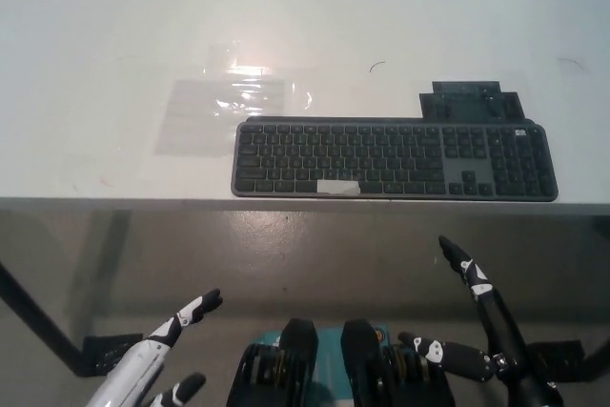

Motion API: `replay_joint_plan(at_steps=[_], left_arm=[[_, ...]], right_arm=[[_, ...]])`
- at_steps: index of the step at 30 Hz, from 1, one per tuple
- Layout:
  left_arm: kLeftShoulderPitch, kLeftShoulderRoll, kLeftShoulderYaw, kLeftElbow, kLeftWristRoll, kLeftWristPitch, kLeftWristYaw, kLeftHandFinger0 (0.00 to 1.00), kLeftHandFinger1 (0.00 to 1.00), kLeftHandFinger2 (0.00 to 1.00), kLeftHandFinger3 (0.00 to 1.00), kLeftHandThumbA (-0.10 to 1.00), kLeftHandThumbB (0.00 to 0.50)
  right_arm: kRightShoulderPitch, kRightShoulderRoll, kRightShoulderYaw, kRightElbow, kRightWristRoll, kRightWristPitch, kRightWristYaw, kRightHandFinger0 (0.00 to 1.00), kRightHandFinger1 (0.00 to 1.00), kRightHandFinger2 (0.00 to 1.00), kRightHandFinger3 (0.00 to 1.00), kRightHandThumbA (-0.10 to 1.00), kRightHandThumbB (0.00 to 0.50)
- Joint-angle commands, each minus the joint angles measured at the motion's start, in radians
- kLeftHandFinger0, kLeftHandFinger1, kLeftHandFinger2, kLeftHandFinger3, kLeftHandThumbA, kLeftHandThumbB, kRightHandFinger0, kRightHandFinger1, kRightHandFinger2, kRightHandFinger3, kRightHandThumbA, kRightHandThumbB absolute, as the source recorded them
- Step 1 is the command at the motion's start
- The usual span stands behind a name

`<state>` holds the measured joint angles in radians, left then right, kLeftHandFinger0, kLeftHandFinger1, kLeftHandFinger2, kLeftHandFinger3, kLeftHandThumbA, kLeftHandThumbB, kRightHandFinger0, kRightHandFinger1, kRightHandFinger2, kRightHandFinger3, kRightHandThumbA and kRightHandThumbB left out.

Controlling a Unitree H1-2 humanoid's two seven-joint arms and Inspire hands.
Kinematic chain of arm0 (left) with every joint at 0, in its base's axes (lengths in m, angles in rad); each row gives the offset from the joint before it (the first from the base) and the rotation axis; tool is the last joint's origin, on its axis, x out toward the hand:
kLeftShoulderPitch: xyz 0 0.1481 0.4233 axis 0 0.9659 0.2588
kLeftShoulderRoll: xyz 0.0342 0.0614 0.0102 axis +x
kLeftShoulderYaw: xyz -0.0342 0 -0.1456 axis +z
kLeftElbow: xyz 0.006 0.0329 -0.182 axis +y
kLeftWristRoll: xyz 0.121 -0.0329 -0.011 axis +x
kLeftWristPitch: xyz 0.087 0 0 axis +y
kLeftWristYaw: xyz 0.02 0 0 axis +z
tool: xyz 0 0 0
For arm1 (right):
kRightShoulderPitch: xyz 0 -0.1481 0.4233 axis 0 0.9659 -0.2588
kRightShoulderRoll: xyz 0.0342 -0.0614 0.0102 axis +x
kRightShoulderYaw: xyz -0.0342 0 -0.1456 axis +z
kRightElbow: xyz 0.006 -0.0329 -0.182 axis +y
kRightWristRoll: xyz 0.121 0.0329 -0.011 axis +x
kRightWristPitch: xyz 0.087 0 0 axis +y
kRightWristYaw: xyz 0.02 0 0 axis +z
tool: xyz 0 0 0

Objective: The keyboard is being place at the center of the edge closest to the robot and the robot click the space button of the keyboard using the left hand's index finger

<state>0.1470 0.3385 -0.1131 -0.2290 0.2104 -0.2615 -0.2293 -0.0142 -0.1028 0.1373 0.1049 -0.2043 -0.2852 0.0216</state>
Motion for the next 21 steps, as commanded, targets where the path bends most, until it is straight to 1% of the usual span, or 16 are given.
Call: replay_joint_plan(at_steps=[1,3,6,8,9,10,14,16,17,20,21], left_arm=[[-0.036,-0.003,0.002,0.067,0.026,-0.065,0.026,1.0,1.0,1.0,1.0,1.0,0.338],[-0.044,0.0,0.001,0.086,0.037,-0.062,0.024,1.0,1.0,1.0,1.0,1.0,0.322],[-0.055,0.002,-0.004,0.109,0.04,-0.025,0.009,1.0,1.0,1.0,1.0,1.0,0.325],[-0.06,0.002,-0.007,0.118,0.041,-0.018,0.005,1.0,1.0,1.0,1.0,1.0,0.322],[-0.061,0.001,-0.008,0.125,0.043,-0.023,0.007,1.0,1.0,1.0,1.0,1.0,0.311],[-0.062,0.002,-0.009,0.128,0.047,-0.023,0.007,1.0,1.0,1.0,1.0,1.0,0.319],[-0.071,0.004,-0.009,0.13,0.057,-0.008,0.005,1.0,1.0,1.0,1.0,1.0,0.311],[-0.074,0.002,-0.006,0.128,0.058,0.003,0.007,1.0,1.0,1.0,1.0,1.0,0.318],[-0.074,0.0,-0.004,0.125,0.054,0.01,0.007,1.0,1.0,1.0,1.0,1.0,0.329],[-0.074,0.001,0.002,0.122,0.042,0.013,0.007,1.0,1.0,1.0,1.0,1.0,0.325],[-0.073,-0.001,0.003,0.12,0.037,0.019,0.005,1.0,1.0,1.0,1.0,1.0,0.331]], right_arm=[[-0.008,0.005,-0.002,-0.016,0.026,-0.064,0.002,1.0,1.0,1.0,1.0,1.0,0.406],[-0.01,0.004,-0.001,-0.02,0.019,-0.059,0.002,1.0,1.0,1.0,1.0,1.0,0.413],[-0.01,0.004,-0.002,-0.024,0.017,-0.055,0.002,1.0,1.0,1.0,1.0,1.0,0.415],[-0.011,0.003,-0.002,-0.026,0.022,-0.053,0.004,1.0,1.0,1.0,1.0,1.0,0.418],[-0.011,0.002,-0.002,-0.029,0.022,-0.052,0.005,1.0,1.0,1.0,1.0,1.0,0.418],[-0.01,0.002,-0.002,-0.03,0.021,-0.053,0.005,1.0,1.0,1.0,1.0,1.0,0.417],[-0.011,0.003,-0.004,-0.033,0.018,-0.053,0.0,1.0,1.0,1.0,1.0,1.0,0.414],[-0.013,0.003,-0.004,-0.032,0.02,-0.056,0.001,1.0,1.0,1.0,1.0,1.0,0.407],[-0.013,0.004,-0.005,-0.031,0.025,-0.057,0.002,1.0,1.0,1.0,1.0,1.0,0.413],[-0.015,0.004,-0.005,-0.029,0.029,-0.054,0.005,1.0,1.0,1.0,1.0,1.0,0.427],[-0.015,0.003,-0.005,-0.028,0.027,-0.057,0.004,1.0,1.0,1.0,1.0,1.0,0.426]])
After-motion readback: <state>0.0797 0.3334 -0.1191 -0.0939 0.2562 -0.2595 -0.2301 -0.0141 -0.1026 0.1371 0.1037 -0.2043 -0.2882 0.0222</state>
